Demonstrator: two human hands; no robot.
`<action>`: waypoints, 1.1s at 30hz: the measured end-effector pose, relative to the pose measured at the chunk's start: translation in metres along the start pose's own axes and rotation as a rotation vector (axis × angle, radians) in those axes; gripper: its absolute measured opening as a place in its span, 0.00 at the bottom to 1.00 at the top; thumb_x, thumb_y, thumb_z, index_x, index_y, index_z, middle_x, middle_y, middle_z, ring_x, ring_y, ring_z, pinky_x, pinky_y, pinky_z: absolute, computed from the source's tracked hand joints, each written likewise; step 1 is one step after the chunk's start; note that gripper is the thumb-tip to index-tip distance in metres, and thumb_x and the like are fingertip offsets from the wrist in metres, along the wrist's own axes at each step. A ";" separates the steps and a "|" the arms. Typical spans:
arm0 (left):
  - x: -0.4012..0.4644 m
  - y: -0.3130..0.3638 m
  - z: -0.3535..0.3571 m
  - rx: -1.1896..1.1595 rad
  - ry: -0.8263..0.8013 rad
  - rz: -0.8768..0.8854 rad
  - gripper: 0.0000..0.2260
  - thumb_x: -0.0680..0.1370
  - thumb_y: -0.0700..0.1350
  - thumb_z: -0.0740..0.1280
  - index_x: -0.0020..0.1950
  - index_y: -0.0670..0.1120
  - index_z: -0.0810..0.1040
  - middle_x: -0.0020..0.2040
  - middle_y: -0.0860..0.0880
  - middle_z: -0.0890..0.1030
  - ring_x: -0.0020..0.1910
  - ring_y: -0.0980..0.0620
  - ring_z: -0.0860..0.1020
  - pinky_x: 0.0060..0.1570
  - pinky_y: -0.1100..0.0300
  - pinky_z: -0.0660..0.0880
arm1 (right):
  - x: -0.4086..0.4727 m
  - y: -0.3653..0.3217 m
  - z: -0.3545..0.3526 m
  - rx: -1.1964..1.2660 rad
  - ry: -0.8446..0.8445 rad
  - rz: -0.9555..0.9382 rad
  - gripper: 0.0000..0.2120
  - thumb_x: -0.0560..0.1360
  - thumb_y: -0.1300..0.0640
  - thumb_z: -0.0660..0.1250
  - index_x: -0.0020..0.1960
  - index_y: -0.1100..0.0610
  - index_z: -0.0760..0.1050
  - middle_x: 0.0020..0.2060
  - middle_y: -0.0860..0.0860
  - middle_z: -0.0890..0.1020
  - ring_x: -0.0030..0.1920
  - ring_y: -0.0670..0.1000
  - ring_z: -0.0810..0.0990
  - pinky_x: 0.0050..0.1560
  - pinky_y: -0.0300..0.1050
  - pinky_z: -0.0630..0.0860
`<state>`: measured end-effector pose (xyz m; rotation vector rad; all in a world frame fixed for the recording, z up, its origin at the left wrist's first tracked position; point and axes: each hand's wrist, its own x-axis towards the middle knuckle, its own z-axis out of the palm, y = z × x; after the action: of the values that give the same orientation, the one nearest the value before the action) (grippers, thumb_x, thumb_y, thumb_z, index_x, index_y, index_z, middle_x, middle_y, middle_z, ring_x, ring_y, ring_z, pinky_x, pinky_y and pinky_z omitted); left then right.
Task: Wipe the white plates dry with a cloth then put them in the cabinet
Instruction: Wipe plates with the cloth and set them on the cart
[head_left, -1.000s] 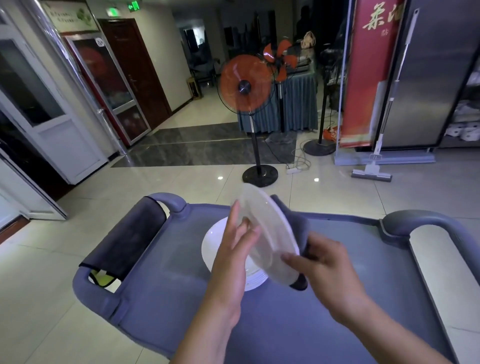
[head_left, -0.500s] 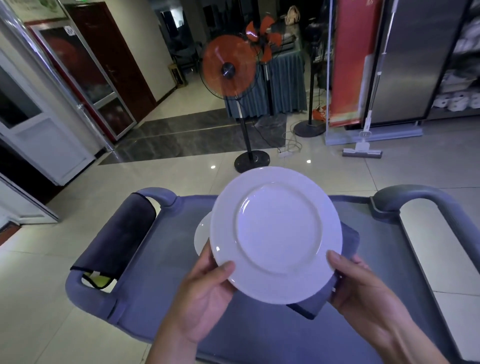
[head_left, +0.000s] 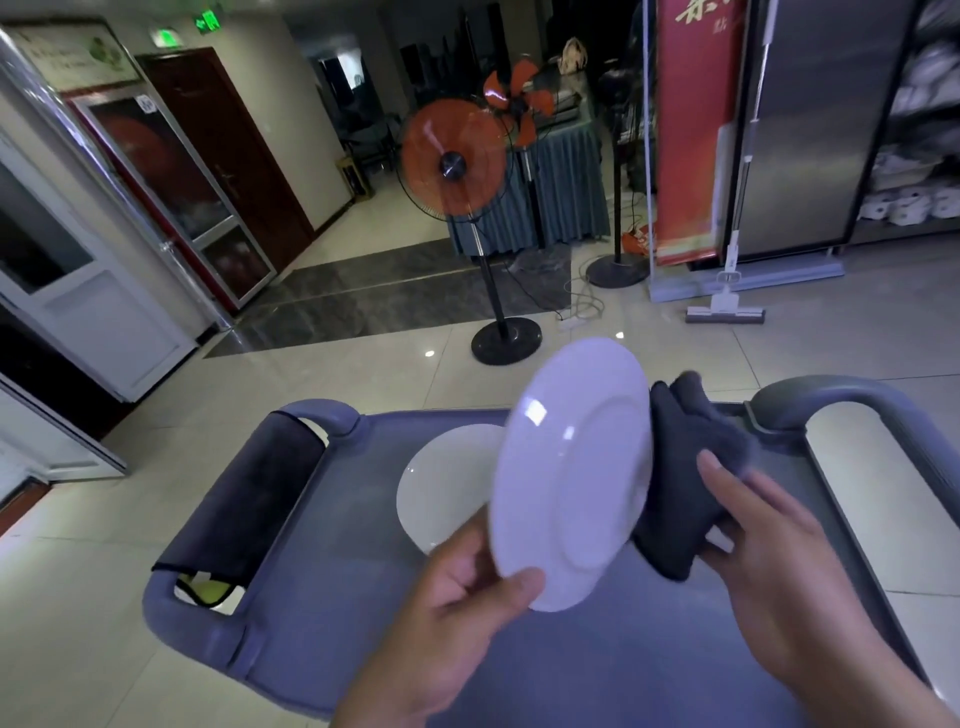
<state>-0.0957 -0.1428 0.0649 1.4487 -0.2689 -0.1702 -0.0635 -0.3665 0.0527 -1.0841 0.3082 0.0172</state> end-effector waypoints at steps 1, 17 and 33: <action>0.001 -0.001 0.008 0.055 -0.032 0.009 0.22 0.79 0.42 0.70 0.71 0.60 0.77 0.68 0.53 0.80 0.69 0.54 0.76 0.67 0.56 0.71 | 0.002 -0.004 0.006 -0.053 -0.004 -0.034 0.09 0.79 0.53 0.67 0.44 0.52 0.84 0.43 0.50 0.86 0.46 0.50 0.81 0.55 0.52 0.72; 0.001 0.011 0.027 0.091 0.086 0.106 0.27 0.78 0.32 0.66 0.70 0.60 0.77 0.67 0.49 0.81 0.70 0.49 0.77 0.64 0.60 0.74 | -0.023 -0.025 0.064 -0.352 -0.417 -0.489 0.11 0.76 0.60 0.72 0.52 0.44 0.86 0.57 0.36 0.83 0.77 0.34 0.56 0.72 0.45 0.63; -0.014 0.006 0.006 -0.497 0.200 0.040 0.36 0.73 0.54 0.76 0.76 0.39 0.70 0.74 0.36 0.72 0.74 0.35 0.70 0.72 0.36 0.67 | -0.013 0.006 0.017 -0.639 -0.903 -0.635 0.20 0.71 0.59 0.75 0.60 0.44 0.83 0.76 0.40 0.67 0.79 0.47 0.60 0.77 0.46 0.58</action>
<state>-0.1108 -0.1440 0.0707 0.9573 -0.0814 -0.0524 -0.0727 -0.3474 0.0577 -1.6409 -0.9161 0.0376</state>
